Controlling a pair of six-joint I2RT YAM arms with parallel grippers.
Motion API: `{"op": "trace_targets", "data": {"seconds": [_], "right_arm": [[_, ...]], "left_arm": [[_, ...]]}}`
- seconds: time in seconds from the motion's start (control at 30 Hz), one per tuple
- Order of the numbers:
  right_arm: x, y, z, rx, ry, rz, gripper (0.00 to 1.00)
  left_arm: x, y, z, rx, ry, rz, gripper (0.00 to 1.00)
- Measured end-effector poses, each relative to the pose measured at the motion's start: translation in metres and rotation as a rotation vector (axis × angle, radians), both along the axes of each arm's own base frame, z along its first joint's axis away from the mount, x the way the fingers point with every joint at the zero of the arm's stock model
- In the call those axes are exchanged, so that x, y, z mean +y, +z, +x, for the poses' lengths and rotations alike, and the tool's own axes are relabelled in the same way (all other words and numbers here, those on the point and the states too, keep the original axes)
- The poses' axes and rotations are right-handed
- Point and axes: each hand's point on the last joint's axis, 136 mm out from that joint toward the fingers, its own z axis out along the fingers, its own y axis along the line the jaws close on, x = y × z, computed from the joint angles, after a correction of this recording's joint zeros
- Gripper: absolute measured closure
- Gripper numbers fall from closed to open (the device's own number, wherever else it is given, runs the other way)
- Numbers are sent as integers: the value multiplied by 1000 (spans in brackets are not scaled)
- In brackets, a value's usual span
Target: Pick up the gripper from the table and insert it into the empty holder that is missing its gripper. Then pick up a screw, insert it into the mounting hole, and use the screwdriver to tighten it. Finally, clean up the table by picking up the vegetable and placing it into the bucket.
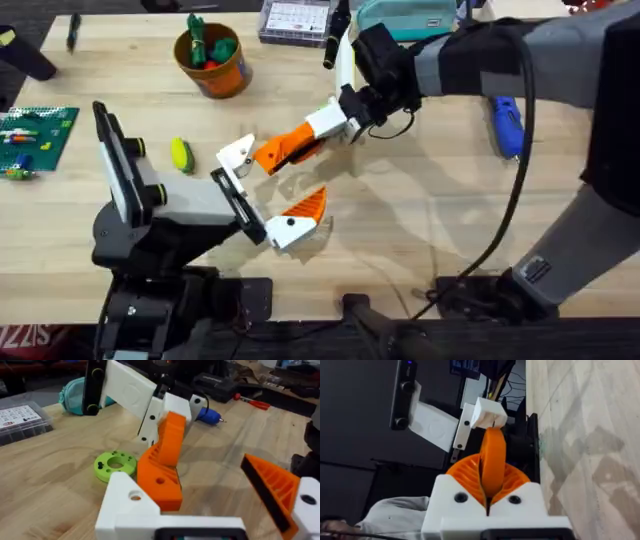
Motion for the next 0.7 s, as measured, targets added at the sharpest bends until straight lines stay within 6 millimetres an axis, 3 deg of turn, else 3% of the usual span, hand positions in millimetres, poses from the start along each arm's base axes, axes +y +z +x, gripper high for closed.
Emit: {"op": "trace_targets", "data": {"seconds": [0.7], "right_arm": [[3, 10, -1, 15, 7, -8, 995]], "left_arm": [[-1, 0, -2, 0, -12, -1, 16]]}}
